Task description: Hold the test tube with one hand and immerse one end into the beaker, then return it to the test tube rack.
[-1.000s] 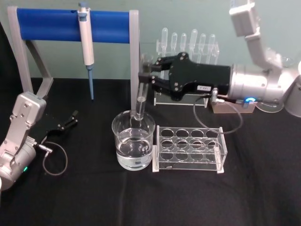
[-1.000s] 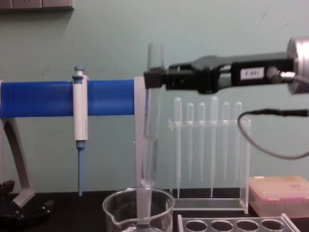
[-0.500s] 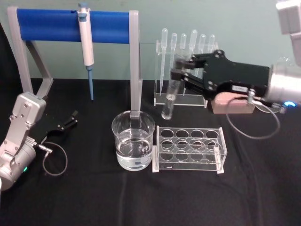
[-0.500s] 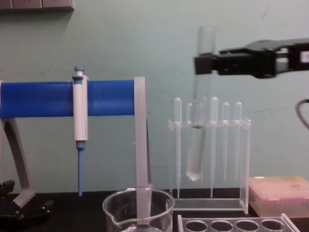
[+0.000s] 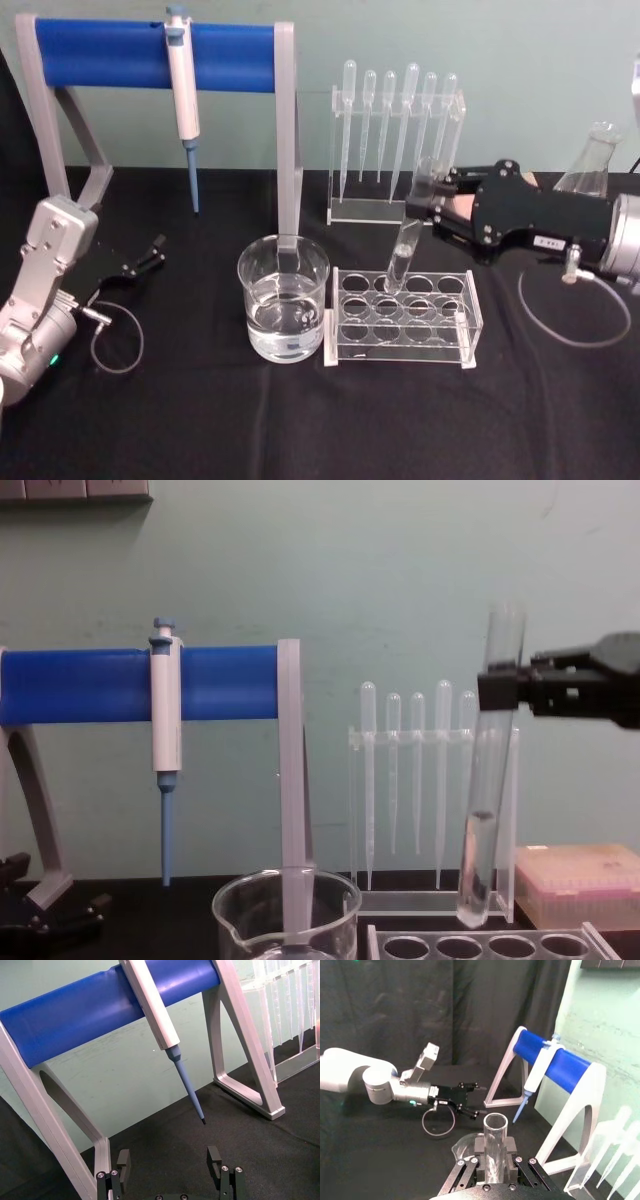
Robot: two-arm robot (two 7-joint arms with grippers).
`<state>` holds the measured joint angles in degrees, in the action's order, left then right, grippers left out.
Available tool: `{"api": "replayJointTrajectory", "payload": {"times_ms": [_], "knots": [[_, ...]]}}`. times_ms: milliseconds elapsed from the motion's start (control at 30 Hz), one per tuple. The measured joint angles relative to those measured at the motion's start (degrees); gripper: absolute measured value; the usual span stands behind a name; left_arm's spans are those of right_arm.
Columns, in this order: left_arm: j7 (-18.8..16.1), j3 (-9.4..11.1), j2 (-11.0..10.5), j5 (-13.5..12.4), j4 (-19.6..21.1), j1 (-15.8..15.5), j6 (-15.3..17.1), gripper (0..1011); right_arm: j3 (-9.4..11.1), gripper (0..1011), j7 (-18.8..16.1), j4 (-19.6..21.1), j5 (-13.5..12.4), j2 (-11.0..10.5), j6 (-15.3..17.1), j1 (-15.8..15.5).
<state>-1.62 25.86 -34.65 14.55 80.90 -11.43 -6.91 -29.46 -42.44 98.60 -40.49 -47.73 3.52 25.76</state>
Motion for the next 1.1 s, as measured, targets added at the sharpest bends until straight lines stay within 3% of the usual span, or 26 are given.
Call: {"api": "replayJointTrajectory", "payload": {"times_ms": [400, 1100], "knots": [[0.00, 0.00, 0.00, 0.00, 0.00, 0.00, 0.00, 1000, 0.22, 242, 0.45, -3.50, 1.90, 2.38, -1.37, -2.12], [0.00, 0.00, 0.00, 0.00, 0.00, 0.00, 0.00, 1000, -0.13, 242, -0.23, -7.36, 4.52, 5.37, -2.53, -2.13]]}}
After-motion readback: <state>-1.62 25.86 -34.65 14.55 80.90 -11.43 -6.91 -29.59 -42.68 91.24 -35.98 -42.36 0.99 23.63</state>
